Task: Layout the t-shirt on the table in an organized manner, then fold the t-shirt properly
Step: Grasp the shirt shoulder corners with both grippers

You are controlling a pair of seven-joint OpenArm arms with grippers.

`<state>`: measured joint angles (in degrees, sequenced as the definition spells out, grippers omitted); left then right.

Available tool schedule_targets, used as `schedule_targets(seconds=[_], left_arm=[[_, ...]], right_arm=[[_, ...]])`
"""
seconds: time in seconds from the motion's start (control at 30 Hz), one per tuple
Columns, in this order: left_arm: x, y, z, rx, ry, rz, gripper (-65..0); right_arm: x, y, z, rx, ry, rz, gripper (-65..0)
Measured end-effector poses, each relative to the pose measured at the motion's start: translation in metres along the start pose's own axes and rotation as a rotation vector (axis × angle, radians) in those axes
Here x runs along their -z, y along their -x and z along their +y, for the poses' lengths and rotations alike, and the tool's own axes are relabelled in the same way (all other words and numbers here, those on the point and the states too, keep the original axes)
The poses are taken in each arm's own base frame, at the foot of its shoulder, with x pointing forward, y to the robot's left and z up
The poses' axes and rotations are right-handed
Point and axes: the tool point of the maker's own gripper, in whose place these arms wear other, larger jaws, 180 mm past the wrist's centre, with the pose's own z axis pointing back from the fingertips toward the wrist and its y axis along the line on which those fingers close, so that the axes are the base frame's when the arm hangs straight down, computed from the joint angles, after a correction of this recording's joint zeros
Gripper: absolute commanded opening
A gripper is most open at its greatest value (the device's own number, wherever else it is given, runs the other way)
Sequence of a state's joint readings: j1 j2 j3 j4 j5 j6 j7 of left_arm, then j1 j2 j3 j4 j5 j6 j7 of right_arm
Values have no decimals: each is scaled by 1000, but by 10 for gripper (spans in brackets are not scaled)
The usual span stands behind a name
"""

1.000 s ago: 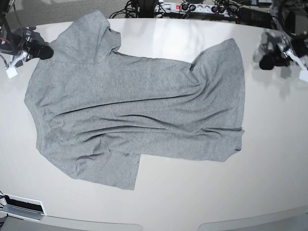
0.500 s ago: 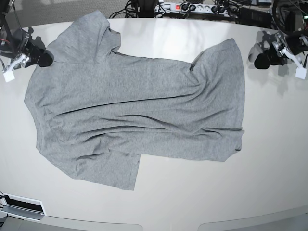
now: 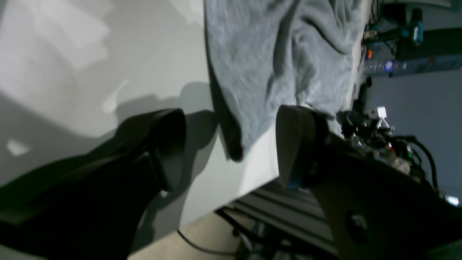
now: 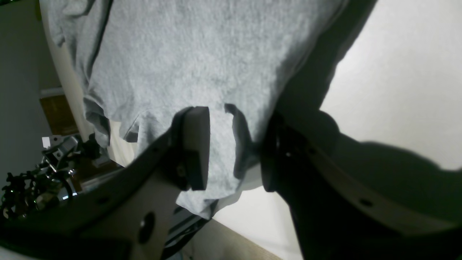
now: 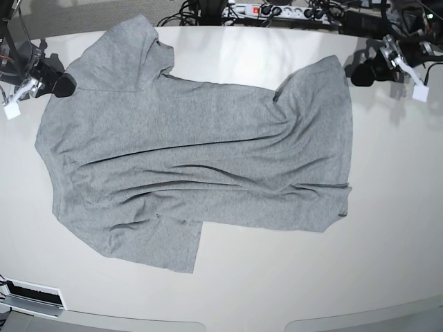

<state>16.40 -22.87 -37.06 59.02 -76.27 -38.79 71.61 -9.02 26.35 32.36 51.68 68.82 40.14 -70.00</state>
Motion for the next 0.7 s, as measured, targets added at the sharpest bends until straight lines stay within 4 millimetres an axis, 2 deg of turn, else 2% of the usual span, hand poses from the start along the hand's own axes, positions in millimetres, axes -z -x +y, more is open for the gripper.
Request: schedule_targets(seconds=[0.23,0.47,0.7], left_arm=[[27,20,-16,45,48,100,-240],[38,22,-16,50,35,103,-240],[58,44,-29,69,71,185,-241]], right_arm=[[0,0,0,0,0,0,-389],[0,-1,1,1,-3,-2,-389],[0,1,5,9,-27,7,-389]])
